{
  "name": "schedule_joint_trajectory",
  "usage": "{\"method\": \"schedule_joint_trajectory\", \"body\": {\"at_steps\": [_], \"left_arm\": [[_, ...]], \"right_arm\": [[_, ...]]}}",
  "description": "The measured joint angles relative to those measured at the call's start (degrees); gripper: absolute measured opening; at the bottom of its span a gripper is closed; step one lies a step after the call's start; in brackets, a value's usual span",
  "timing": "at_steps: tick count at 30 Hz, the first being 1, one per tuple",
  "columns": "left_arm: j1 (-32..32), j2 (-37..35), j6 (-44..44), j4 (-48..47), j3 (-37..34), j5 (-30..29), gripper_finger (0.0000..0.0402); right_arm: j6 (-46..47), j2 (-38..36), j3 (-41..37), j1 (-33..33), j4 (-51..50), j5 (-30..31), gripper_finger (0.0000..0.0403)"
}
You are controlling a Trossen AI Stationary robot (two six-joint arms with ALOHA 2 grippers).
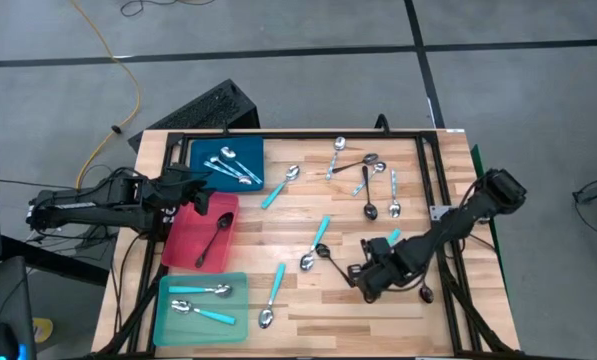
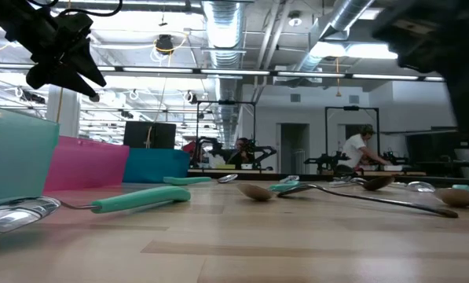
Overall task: Sort silverware by color (type)
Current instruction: Put the black spoon into the red bin
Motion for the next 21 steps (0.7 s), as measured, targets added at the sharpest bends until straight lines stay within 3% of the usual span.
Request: {"method": "schedule_joint_trajectory", "body": {"at_steps": [14, 21], "left_arm": [[0.01, 0.02, -0.11, -0.01, 0.0, 0.0, 0.0195], [0.01, 0.02, -0.51, -0.02, 0.0, 0.02, 0.0195]], "right_arm": [[-15.06, 1.01, 0.51, -9.6, 8.8, 3.2, 0.0025], [-24.08, 4.36, 0.49, -14.79, 21.89, 3.08, 0.0025]]}}
